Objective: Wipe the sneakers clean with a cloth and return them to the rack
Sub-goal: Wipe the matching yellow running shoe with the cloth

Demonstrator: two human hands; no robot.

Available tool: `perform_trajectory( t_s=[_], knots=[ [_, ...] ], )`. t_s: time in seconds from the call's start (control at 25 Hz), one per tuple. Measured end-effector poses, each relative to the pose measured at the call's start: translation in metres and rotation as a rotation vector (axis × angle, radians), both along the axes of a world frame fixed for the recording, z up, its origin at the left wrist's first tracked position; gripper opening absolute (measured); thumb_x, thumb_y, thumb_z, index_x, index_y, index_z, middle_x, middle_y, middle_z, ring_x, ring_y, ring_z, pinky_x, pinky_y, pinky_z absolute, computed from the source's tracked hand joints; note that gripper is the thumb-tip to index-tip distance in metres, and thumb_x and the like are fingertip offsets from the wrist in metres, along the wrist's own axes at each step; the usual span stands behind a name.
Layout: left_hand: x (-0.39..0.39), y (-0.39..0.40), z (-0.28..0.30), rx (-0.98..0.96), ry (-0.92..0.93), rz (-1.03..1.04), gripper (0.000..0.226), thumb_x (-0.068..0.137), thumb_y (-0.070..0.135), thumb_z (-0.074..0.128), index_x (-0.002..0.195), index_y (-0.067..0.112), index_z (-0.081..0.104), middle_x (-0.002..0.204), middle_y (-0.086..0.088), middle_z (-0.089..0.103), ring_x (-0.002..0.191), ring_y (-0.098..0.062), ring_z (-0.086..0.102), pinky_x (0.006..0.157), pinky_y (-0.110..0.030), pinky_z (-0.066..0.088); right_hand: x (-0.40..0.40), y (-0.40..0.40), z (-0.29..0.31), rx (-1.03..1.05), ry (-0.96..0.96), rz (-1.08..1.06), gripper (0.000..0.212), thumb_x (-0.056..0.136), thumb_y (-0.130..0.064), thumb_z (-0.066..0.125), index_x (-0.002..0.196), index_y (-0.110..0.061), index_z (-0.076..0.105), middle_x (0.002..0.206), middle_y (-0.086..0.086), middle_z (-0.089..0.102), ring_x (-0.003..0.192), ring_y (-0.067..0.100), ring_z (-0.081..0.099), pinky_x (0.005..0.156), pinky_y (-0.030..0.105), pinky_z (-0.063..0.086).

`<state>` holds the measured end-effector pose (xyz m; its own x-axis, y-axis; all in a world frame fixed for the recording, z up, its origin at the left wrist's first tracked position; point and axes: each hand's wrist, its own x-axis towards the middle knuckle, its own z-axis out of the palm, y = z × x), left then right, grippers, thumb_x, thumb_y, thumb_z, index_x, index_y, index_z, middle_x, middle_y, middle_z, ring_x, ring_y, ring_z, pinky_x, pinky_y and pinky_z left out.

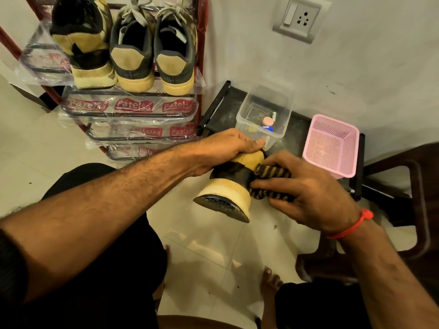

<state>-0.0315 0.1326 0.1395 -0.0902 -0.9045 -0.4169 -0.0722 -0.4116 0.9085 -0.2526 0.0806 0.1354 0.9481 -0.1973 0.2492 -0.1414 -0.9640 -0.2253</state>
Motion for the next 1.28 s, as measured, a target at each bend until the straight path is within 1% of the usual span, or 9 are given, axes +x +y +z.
perform_trajectory(
  t_s=[0.24, 0.36, 0.56, 0.68, 0.84, 0.96, 1.04, 1.16, 1.28],
  knots=[
    [0.000, -0.001, -0.003, -0.011, 0.020, 0.047, 0.042, 0.104, 0.038, 0.052, 0.085, 0.007, 0.071, 0.075, -0.002, 0.070, 0.069, -0.011, 0.066, 0.064, -0.022, 0.052, 0.018, 0.014, 0.007, 0.073, -0.245, -0.146, 0.034, 0.091, -0.025, 0.062, 0.122, -0.018, 0.071, 0.124, 0.014, 0.060, 0.113, 0.023, 0.058, 0.092, 0.031, 0.054],
    [-0.003, -0.002, -0.008, -0.035, -0.003, -0.005, 0.048, 0.104, 0.042, 0.052, 0.098, -0.002, 0.072, 0.083, -0.006, 0.072, 0.078, -0.014, 0.068, 0.072, -0.027, 0.051, 0.025, 0.023, -0.004, -0.016, -0.171, -0.076, 0.033, 0.092, -0.032, 0.063, 0.122, -0.020, 0.071, 0.125, 0.013, 0.062, 0.112, 0.028, 0.062, 0.082, 0.043, 0.059],
    [0.008, -0.006, -0.005, -0.024, -0.025, 0.103, 0.044, 0.102, 0.044, 0.056, 0.090, 0.005, 0.072, 0.072, -0.004, 0.065, 0.064, -0.013, 0.061, 0.067, -0.026, 0.049, 0.013, 0.006, -0.004, -0.023, -0.176, -0.275, 0.036, 0.090, -0.030, 0.059, 0.121, -0.017, 0.072, 0.122, 0.017, 0.058, 0.103, 0.030, 0.061, 0.069, 0.046, 0.061],
    [0.001, -0.002, -0.012, -0.037, -0.027, 0.043, 0.045, 0.103, 0.042, 0.056, 0.074, 0.011, 0.070, 0.067, -0.003, 0.066, 0.061, -0.012, 0.060, 0.063, -0.024, 0.047, 0.027, 0.030, -0.010, -0.021, -0.124, -0.075, 0.034, 0.091, -0.031, 0.063, 0.122, -0.022, 0.071, 0.125, 0.014, 0.061, 0.105, 0.029, 0.063, 0.070, 0.045, 0.060],
    [-0.001, -0.004, -0.011, -0.035, -0.036, 0.050, 0.042, 0.105, 0.040, 0.052, 0.089, 0.010, 0.075, 0.079, -0.002, 0.073, 0.074, -0.010, 0.068, 0.071, -0.027, 0.051, 0.032, 0.020, -0.008, -0.001, -0.178, -0.210, 0.034, 0.091, -0.034, 0.060, 0.121, -0.023, 0.072, 0.120, 0.014, 0.061, 0.104, 0.030, 0.062, 0.071, 0.047, 0.059],
    [-0.002, -0.001, -0.010, -0.037, -0.074, 0.020, 0.038, 0.105, 0.036, 0.053, 0.077, 0.018, 0.071, 0.070, 0.007, 0.071, 0.069, -0.005, 0.067, 0.067, -0.025, 0.049, 0.032, 0.031, -0.017, -0.070, -0.161, -0.155, 0.034, 0.092, -0.037, 0.059, 0.121, -0.023, 0.072, 0.123, 0.015, 0.063, 0.106, 0.030, 0.063, 0.073, 0.045, 0.059],
    [-0.002, -0.001, -0.009, -0.022, -0.037, 0.037, 0.037, 0.106, 0.041, 0.048, 0.090, 0.019, 0.074, 0.085, 0.002, 0.076, 0.084, -0.013, 0.072, 0.078, -0.030, 0.053, 0.030, 0.020, -0.017, 0.018, -0.233, -0.269, 0.034, 0.092, -0.031, 0.059, 0.122, -0.023, 0.072, 0.122, 0.015, 0.061, 0.105, 0.031, 0.063, 0.077, 0.044, 0.059],
    [0.000, -0.001, -0.002, 0.026, 0.033, 0.063, 0.051, 0.104, 0.056, 0.041, 0.103, 0.018, 0.075, 0.101, -0.005, 0.078, 0.100, -0.021, 0.073, 0.093, -0.033, 0.054, 0.021, 0.001, -0.016, 0.208, -0.364, -0.498, 0.035, 0.089, -0.023, 0.062, 0.123, -0.021, 0.071, 0.117, 0.012, 0.058, 0.106, 0.019, 0.057, 0.093, 0.018, 0.049],
    [0.001, 0.001, -0.001, -0.025, -0.022, 0.002, 0.052, 0.094, 0.064, 0.046, 0.096, 0.021, 0.076, 0.094, 0.000, 0.078, 0.090, -0.014, 0.074, 0.087, -0.029, 0.052, 0.020, 0.006, -0.020, 0.308, -0.371, -0.551, 0.036, 0.089, -0.025, 0.061, 0.125, -0.020, 0.069, 0.117, 0.007, 0.058, 0.108, 0.010, 0.053, 0.096, 0.007, 0.042]
  ],
)
